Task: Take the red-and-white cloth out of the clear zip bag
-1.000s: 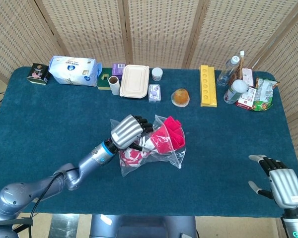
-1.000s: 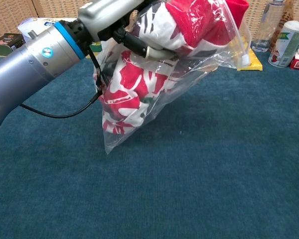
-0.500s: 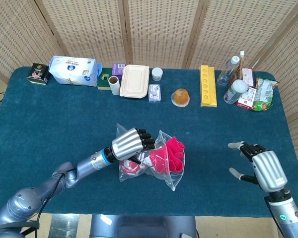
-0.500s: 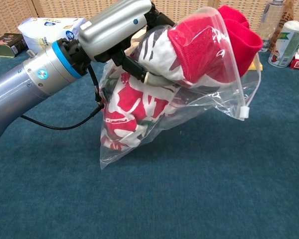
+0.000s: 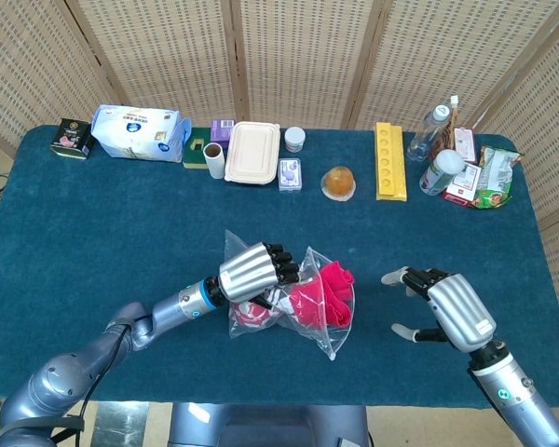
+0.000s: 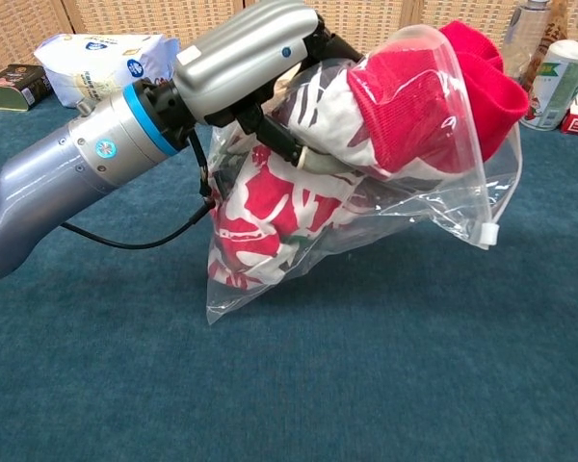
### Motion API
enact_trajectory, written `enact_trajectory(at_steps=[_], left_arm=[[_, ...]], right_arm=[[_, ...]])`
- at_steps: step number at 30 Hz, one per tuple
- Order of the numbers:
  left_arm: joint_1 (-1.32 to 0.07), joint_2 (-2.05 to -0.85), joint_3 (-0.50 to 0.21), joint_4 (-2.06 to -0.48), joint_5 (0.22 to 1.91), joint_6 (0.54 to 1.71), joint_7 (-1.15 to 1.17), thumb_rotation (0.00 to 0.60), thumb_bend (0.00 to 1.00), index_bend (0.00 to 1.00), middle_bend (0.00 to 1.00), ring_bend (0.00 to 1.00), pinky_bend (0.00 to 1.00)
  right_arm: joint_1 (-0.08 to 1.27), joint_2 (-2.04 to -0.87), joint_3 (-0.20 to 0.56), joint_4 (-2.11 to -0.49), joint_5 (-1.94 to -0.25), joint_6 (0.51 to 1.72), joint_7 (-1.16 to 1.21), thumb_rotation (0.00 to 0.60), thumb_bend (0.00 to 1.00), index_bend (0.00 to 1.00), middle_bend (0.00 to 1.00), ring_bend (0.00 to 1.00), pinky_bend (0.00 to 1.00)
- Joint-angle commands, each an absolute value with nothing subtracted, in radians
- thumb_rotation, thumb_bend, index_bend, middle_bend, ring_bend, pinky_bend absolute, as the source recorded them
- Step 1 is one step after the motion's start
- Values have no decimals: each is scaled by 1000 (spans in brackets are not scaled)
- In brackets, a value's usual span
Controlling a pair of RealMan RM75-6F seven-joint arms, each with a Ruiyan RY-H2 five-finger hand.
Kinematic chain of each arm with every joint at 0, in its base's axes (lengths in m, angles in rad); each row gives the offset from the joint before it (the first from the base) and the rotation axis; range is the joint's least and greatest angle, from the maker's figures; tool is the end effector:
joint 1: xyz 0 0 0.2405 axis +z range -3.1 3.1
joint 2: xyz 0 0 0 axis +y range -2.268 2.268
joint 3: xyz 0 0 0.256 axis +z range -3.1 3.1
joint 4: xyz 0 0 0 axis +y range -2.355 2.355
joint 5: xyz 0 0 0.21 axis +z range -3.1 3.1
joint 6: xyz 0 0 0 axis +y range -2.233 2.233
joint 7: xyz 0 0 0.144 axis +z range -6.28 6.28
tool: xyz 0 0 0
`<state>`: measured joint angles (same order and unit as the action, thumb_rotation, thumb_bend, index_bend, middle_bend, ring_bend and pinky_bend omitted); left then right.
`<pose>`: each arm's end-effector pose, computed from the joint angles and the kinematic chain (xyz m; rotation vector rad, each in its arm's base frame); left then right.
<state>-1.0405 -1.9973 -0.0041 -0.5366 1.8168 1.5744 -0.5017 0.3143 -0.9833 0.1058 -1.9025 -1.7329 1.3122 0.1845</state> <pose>-0.0430 0.3505 -0.0569 -2.1628 -0.2548 -1.8644 -0.1834 -0.2284 0.1510 1.7469 -0.9776 1.3459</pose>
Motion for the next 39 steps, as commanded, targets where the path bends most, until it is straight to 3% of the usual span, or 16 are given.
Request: enact_trajectory(at_steps=[1, 12, 39], left_arm=[[-1052, -2012, -8, -521, 1818, 1582, -490, 600, 326, 821, 682, 643, 667], [-1079, -2035, -10, -490, 1812, 1580, -477, 600, 325, 821, 683, 643, 661], [-1124, -2084, -14, -449, 1787, 1551, -447, 600, 337, 821, 683, 643, 654]], right_arm=[[337, -995, 108, -1928, -1710, 1277, 173, 600, 162, 329, 403, 527, 511], [381, -1013, 125, -1978, -1643, 1219, 116, 541, 145, 320, 392, 527, 512], [461, -1075, 150, -2044, -1523, 1141, -75, 544, 145, 305, 383, 535, 583]])
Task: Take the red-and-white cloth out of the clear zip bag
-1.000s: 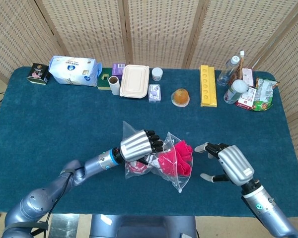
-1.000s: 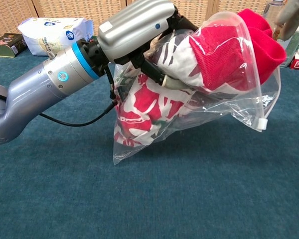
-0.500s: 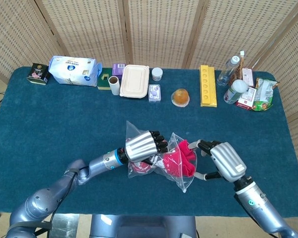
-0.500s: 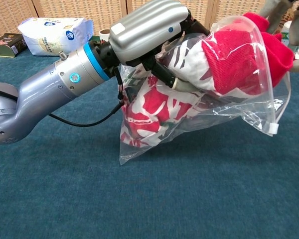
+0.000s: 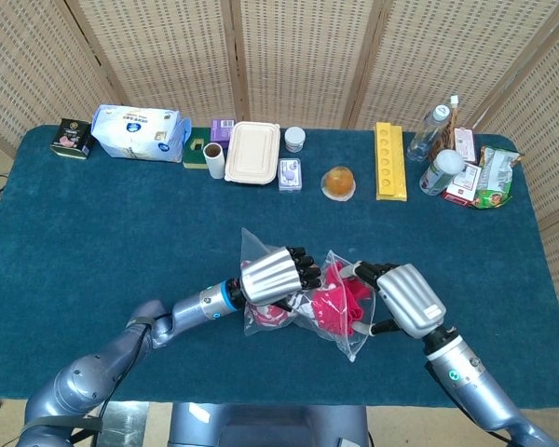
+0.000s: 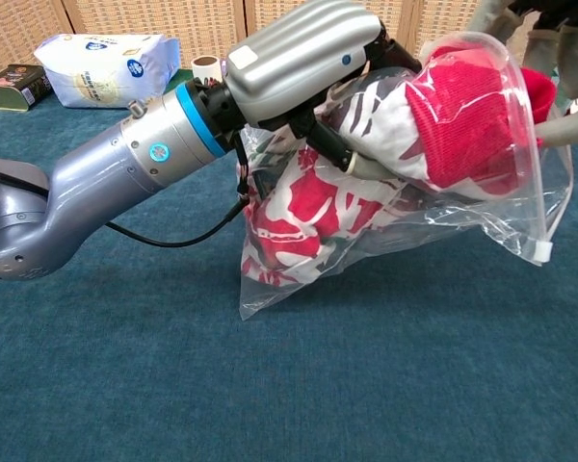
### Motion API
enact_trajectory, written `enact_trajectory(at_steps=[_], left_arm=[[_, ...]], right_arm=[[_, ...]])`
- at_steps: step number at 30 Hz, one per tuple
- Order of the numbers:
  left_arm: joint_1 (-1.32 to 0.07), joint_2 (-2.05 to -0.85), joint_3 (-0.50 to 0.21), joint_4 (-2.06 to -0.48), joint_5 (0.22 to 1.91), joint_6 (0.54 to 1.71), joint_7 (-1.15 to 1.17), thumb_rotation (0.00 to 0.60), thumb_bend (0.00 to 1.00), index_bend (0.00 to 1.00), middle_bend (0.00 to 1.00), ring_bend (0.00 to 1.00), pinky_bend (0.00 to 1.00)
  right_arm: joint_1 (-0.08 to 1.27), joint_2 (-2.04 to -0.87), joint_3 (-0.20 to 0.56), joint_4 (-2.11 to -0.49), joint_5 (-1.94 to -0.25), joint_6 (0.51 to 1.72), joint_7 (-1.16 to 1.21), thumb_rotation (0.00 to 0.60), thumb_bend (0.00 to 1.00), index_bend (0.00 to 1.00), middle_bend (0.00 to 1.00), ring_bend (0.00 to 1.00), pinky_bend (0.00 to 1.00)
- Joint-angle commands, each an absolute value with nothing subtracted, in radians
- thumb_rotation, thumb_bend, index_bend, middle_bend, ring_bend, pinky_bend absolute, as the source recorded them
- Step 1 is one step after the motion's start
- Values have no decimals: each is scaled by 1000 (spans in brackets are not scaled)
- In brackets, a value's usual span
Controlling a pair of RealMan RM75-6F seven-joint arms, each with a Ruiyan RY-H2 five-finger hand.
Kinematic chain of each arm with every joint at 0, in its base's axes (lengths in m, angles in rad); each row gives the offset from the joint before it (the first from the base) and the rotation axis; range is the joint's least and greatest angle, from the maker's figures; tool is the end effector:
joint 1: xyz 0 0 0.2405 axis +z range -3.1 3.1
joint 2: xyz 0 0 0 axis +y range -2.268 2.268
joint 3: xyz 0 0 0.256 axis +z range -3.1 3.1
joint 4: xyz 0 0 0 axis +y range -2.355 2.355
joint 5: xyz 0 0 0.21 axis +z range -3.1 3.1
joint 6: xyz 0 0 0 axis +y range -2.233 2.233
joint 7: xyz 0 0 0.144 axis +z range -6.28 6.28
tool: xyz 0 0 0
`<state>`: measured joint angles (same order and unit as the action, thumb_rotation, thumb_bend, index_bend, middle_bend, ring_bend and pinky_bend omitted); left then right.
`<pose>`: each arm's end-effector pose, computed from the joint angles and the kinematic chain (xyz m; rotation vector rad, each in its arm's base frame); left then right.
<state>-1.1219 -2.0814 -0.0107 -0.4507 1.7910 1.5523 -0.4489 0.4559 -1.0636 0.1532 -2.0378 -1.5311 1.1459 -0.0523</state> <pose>-0.0112 0.3499 -0.0757 -2.1651 -0.1422 -1.8569 -0.1320 -0.2503 0.1159 1.8333 -1.0060 1.2914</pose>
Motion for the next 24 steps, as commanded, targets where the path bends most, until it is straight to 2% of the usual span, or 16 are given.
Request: enact_trajectory(at_steps=[1, 13, 24], left_arm=[[-1125, -2086, -17, -448, 1783, 1550, -446, 600, 339, 821, 683, 643, 654], [-1126, -2093, -33, -441, 1755, 1545, -438, 600, 351, 822, 683, 643, 654], [-1121, -2081, -27, -438, 1749, 1542, -430, 600, 352, 821, 683, 644, 654]], right_arm=[[462, -1078, 149, -2045, -1522, 1142, -83, 544, 147, 305, 383, 535, 582], [448, -1084, 132, -2030, -1537, 1173, -55, 542, 144, 305, 383, 533, 580], [445, -1059, 122, -2024, -1543, 1176, -51, 546, 67, 300, 383, 528, 578]])
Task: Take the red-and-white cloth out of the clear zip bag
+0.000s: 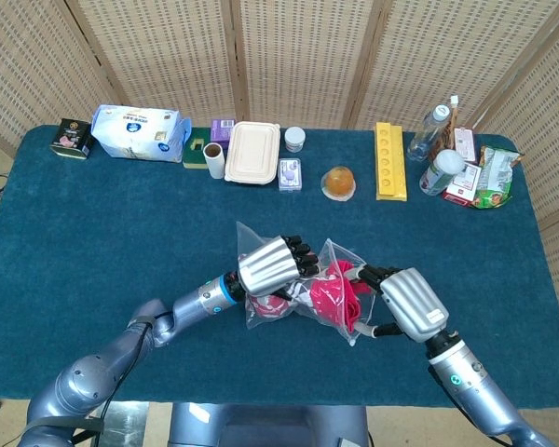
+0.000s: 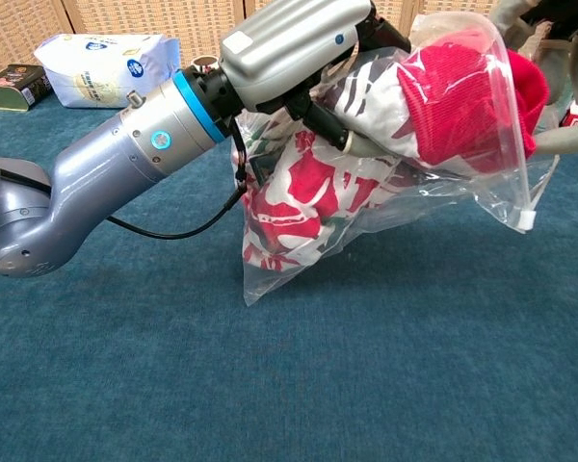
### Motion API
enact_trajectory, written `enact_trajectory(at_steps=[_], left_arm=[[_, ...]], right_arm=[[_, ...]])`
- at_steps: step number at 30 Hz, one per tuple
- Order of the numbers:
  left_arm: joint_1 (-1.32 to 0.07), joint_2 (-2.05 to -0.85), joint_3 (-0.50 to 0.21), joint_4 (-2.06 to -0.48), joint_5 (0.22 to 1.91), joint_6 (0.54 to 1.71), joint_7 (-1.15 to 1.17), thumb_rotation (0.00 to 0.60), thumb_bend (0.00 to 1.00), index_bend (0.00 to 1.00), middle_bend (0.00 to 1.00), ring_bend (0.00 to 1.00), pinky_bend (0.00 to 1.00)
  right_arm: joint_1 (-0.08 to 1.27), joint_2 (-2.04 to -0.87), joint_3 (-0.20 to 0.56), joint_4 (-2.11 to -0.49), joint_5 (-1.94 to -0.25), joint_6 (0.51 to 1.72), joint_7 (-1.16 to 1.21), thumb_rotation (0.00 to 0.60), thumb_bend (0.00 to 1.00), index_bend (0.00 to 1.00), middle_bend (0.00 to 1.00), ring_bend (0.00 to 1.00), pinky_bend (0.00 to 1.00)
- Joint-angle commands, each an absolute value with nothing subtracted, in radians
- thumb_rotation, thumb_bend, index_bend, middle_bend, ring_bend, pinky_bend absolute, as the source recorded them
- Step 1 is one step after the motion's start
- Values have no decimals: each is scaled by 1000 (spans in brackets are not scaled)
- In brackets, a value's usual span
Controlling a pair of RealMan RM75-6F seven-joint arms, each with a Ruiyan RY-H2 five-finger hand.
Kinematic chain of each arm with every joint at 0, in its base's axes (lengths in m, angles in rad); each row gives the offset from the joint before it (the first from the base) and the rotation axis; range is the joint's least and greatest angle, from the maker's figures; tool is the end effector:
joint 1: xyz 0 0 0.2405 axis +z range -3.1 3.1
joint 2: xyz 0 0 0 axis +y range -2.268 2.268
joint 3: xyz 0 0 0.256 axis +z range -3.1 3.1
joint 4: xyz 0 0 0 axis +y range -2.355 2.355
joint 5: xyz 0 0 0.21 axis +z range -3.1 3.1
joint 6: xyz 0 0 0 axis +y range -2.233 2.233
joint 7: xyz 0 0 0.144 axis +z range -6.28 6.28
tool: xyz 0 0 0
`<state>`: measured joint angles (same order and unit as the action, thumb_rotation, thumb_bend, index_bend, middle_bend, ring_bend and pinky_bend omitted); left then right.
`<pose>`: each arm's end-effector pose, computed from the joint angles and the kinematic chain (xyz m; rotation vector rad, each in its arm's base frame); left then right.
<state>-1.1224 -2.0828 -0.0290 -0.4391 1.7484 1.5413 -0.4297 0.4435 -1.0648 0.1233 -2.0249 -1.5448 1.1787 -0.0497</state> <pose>-0.0120 0.3592 -0.0705 -2.0994 -0.1550 -1.8365 -0.1405 -0.2456 0.1160 1.8180 -1.0055 1.2799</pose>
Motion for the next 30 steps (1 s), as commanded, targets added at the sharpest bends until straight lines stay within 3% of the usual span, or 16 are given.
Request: enact_trajectory(at_steps=[1, 23, 26, 30], left_arm=[[-1120, -2081, -26, -438, 1749, 1542, -429, 600, 351, 821, 683, 644, 654], [-1136, -2107, -44, -445, 1724, 1529, -431, 600, 350, 821, 683, 643, 653], [-1139, -2108, -47, -450, 1722, 1525, -428, 600, 351, 822, 683, 644, 653], [-1142, -2110, -49, -457, 1719, 1522, -425, 600, 350, 821, 683, 644, 653]], right_arm=[[445, -1058, 122, -2024, -1544, 1177, -54, 544, 60, 298, 383, 528, 578], [498, -1123, 151, -2026, -1465, 1131, -126, 544, 29, 284, 380, 523, 569], [502, -1139, 159, -2025, -1452, 1138, -139, 545, 60, 308, 383, 529, 574], [506, -1158, 167, -2019, -1444, 1149, -148, 544, 186, 368, 395, 545, 591]])
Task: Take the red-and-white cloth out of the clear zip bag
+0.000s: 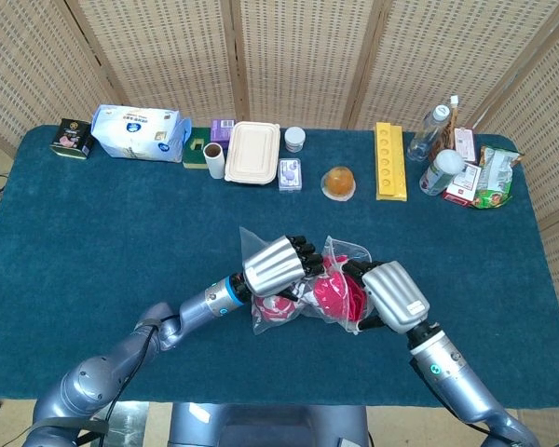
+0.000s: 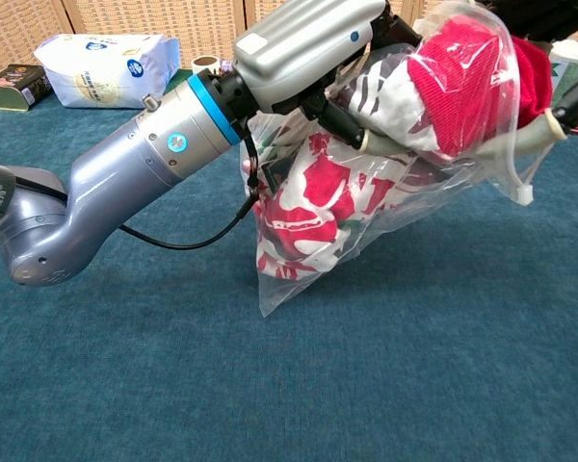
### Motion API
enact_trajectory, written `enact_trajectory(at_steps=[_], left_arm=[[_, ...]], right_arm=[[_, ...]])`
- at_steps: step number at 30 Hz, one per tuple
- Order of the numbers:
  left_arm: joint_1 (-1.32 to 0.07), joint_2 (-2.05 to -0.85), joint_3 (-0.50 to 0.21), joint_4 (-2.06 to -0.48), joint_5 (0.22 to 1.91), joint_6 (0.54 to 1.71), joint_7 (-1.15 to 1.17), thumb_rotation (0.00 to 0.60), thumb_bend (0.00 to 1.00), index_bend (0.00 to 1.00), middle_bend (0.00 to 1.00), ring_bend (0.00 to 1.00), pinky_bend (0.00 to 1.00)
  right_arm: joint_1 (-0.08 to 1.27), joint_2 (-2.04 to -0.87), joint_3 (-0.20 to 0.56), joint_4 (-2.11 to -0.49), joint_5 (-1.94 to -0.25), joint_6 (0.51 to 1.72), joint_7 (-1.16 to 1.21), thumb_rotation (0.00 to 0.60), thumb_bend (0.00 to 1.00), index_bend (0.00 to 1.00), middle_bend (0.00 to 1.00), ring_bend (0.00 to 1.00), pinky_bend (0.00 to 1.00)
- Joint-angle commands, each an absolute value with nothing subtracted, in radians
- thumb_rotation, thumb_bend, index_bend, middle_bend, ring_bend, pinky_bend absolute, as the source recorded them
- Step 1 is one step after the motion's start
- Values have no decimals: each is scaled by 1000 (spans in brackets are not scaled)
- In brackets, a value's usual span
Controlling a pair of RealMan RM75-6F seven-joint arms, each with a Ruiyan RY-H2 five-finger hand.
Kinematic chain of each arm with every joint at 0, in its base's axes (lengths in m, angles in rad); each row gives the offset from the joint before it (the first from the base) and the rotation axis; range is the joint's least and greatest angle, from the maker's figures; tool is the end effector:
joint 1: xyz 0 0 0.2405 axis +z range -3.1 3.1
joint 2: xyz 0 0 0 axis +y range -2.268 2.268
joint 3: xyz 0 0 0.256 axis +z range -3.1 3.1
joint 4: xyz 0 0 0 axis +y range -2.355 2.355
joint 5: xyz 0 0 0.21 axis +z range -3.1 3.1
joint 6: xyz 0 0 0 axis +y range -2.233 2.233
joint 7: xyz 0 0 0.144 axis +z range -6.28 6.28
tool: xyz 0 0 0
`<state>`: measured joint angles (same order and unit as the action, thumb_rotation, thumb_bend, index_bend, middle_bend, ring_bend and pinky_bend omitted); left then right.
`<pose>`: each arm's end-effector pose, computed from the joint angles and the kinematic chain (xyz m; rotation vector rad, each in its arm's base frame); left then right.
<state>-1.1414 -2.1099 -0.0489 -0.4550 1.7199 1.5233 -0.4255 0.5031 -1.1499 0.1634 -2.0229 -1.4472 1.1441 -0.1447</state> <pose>-0.0005 0.3557 -0.0783 -2.0758 -0.2115 -1.8657 -0.1213 -0.2596 0.0975 1.8218 -1.0038 1.2882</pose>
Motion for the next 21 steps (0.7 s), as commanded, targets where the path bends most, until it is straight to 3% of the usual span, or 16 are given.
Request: enact_trajectory(at_steps=[1, 8, 21], left_arm=[[-1142, -2111, -48, -459, 1720, 1521, -423, 600, 351, 821, 683, 644, 653], [-1136, -2104, -39, -463, 1725, 1519, -418, 600, 354, 821, 683, 643, 653], [-1120, -2084, -19, -474, 1738, 1527, -419, 600, 355, 821, 683, 643, 647]], right_arm=[[507, -1161, 169, -2017, -1443, 1151, -147, 544, 210, 378, 398, 547, 592], [507, -1159, 173, -2014, -1443, 1161, -131, 541, 309, 420, 411, 561, 592], [505, -1127, 171, -2019, -1427, 1159, -123, 542, 321, 438, 411, 564, 584]])
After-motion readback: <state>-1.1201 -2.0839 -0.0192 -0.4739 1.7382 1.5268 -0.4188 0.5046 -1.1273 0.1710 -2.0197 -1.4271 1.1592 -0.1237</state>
